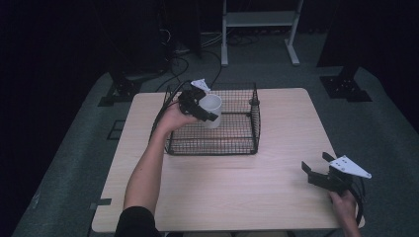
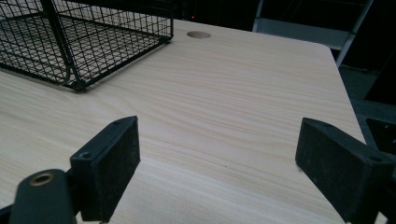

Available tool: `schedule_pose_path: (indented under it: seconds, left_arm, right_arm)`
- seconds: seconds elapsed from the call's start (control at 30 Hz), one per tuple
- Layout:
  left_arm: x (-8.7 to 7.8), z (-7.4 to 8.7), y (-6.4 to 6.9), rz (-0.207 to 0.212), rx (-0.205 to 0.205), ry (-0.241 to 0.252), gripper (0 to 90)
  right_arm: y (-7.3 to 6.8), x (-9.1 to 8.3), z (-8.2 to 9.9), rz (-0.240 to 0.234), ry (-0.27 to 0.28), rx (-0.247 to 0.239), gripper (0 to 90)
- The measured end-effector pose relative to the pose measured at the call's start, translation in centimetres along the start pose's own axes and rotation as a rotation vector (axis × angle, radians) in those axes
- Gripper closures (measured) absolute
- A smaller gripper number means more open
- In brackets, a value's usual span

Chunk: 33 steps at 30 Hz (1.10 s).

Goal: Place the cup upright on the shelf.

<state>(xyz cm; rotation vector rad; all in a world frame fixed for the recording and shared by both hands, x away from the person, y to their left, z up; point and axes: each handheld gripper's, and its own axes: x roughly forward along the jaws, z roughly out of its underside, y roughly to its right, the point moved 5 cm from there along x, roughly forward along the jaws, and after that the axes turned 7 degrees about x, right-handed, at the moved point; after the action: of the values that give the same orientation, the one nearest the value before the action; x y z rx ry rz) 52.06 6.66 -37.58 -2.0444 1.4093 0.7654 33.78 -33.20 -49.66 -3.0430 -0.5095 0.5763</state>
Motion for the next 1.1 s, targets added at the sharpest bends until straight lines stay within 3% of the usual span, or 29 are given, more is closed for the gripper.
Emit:
schedule_pose_path:
  seconds: [0.47, 0.63, 0.87, 1.1]
  left_arm:
    - [2.1, 0.6, -0.4, 0.014, -0.002, -0.035, 21.2]
    - [2.9, 1.0, -0.7, 0.021, -0.026, -0.043, 21.3]
    - [3.9, 1.4, -0.9, 0.048, -0.032, -0.061, 21.3]
    - [4.7, 1.7, -1.0, 0.047, -0.034, -0.073, 21.3]
  right_arm:
    - [0.0, 0.0, 0.0, 0.003, -0.002, -0.003, 13.0]
    - [0.0, 0.0, 0.0, 0.001, 0.0, 0.0, 13.0]
    - [0.0, 0.0, 0.0, 0.001, -0.001, 0.0, 13.1]
    - [0.0, 0.0, 0.0, 0.002, -0.001, 0.003, 13.0]
